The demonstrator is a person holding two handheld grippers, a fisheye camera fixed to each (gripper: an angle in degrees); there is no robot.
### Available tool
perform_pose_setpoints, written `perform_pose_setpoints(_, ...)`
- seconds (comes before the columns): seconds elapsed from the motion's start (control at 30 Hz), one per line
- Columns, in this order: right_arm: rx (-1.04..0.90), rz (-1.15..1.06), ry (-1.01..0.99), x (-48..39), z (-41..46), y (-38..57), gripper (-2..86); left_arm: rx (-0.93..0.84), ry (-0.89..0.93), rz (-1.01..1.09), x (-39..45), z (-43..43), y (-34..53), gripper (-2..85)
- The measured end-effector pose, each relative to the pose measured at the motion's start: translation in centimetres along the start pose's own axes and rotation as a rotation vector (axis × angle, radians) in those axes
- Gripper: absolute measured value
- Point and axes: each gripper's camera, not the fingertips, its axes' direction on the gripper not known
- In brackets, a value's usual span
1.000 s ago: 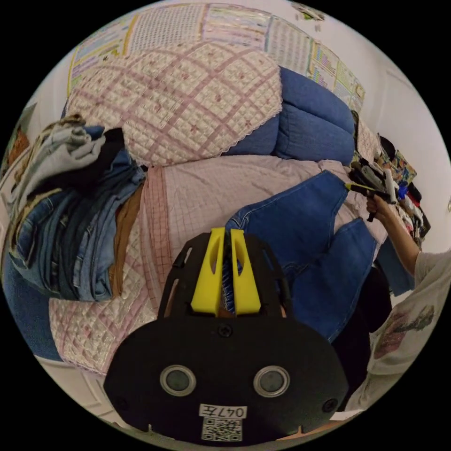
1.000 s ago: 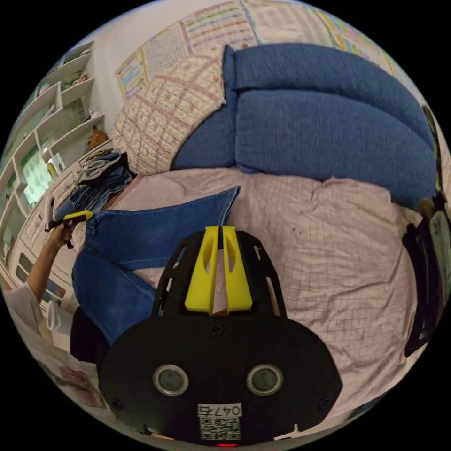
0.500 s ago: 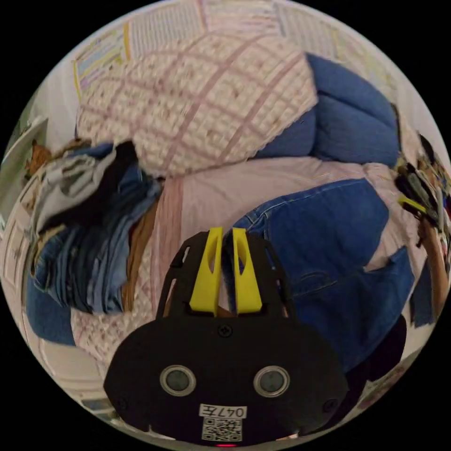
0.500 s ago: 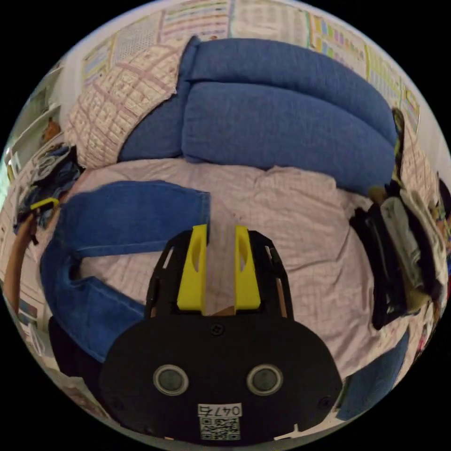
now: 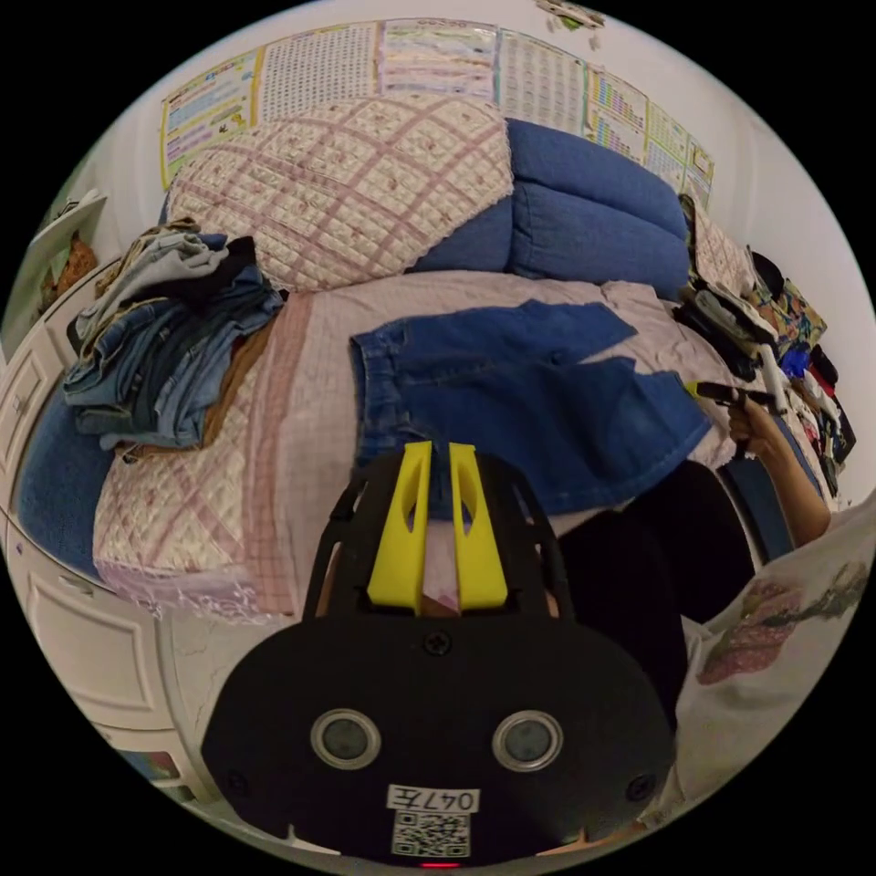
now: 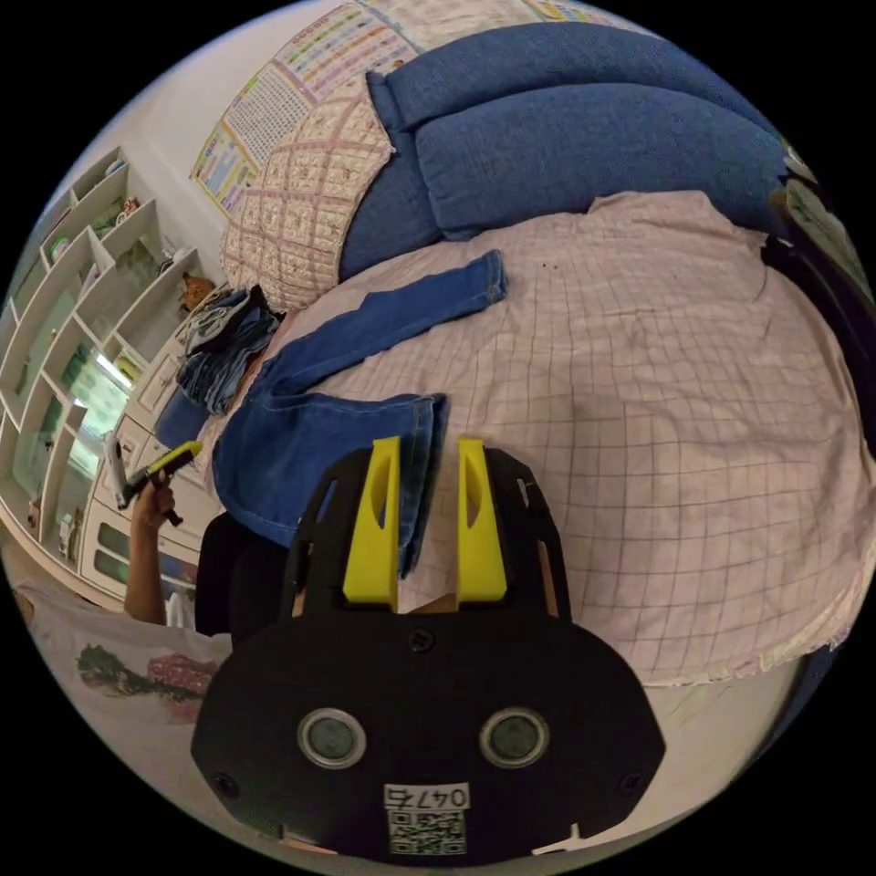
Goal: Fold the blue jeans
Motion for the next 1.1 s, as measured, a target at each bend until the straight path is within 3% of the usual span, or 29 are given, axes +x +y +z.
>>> perform_pose_setpoints(0.13, -0.017, -0.023, -0.07, -0.9, -0.2, 0.9, -0.2, -0.057, 0.006, 0.009, 1.7, 2.0, 3.3, 4.1)
perform_pose_setpoints(0.37, 0.111, -0.144, 0.21, -8.6, -9.6, 5.8, -1.0, -0.093, -0.001, -0.007, 3.7, 2.4, 6.9, 3.7)
perform_pose_setpoints(0.5, -0.046, -0.073, 0.309, -7.4, -5.7, 9.4, 0.3, -0.114, -0.045, 0.012, 5.5, 2.3, 8.8, 3.5)
perform_pose_setpoints(0.6, -0.058, 0.001, 0.397, -6.3, -4.7, 12.9, 3.2, -0.108, -0.063, 0.016, 6.4, 0.7, 10.2, 4.1)
perform_pose_setpoints(0.73, 0.148, 0.014, 0.299, -6.6, -8.6, 18.1, 5.2, -0.069, -0.09, -0.011, 6.7, -2.2, 12.7, 5.2)
perform_pose_setpoints(0.87, 0.1, -0.034, 0.185, -6.9, -8.8, 22.8, 3.8, 0.007, -0.086, -0.012, 7.6, -5.4, 15.3, 5.2)
perform_pose_setpoints(1.1, 0.041, 0.173, 0.079, -5.3, -7.6, 28.6, 3.6, -0.02, -0.095, 0.015, 9.7, -6.1, 15.5, 4.6)
